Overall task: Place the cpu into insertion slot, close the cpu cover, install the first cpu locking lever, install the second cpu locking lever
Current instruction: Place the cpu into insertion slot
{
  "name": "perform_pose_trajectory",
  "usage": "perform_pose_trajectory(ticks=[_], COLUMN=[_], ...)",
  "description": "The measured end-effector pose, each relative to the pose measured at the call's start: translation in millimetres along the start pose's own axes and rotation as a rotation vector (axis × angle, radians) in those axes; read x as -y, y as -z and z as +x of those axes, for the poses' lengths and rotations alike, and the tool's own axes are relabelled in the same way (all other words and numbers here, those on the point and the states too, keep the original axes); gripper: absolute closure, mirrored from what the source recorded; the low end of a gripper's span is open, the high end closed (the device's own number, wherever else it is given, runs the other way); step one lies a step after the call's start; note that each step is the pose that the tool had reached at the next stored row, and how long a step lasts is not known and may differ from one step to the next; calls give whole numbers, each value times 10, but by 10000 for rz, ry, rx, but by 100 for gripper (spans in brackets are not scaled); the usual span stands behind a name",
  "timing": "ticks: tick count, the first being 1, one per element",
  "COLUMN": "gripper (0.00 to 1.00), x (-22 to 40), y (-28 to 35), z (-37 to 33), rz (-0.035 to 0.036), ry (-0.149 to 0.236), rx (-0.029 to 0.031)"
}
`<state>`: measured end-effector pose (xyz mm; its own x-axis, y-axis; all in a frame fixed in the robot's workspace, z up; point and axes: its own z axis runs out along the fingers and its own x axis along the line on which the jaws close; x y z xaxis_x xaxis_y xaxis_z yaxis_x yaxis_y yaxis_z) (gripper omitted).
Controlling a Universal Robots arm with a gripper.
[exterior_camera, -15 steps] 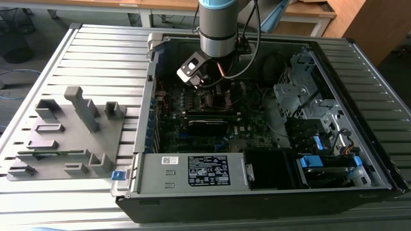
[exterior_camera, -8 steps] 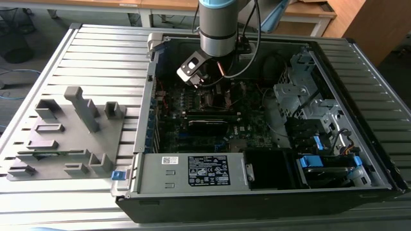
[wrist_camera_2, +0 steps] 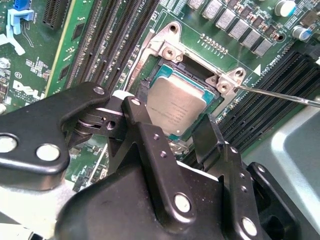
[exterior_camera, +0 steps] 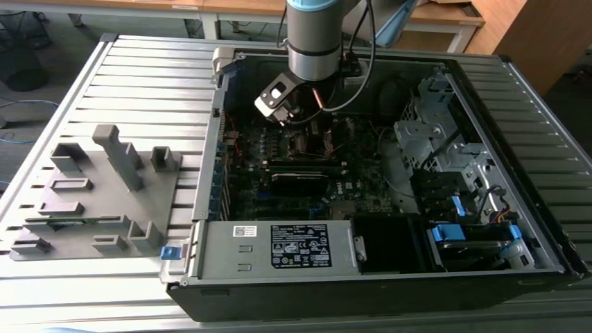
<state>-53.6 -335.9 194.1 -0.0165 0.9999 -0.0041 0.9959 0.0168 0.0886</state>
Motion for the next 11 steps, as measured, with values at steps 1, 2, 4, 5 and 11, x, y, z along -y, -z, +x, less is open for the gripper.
perform_pose_trajectory(ticks=[1,2,4,5,11], gripper=[39,39,39,39,39], x=[0,-1,-2,-2,-10], y=[5,8,16,23,107], z=[0,1,1,2,6], rz=[0,0,0,0,0], ry=[0,1,0,0,0], rx=[1,-1,0,0,0])
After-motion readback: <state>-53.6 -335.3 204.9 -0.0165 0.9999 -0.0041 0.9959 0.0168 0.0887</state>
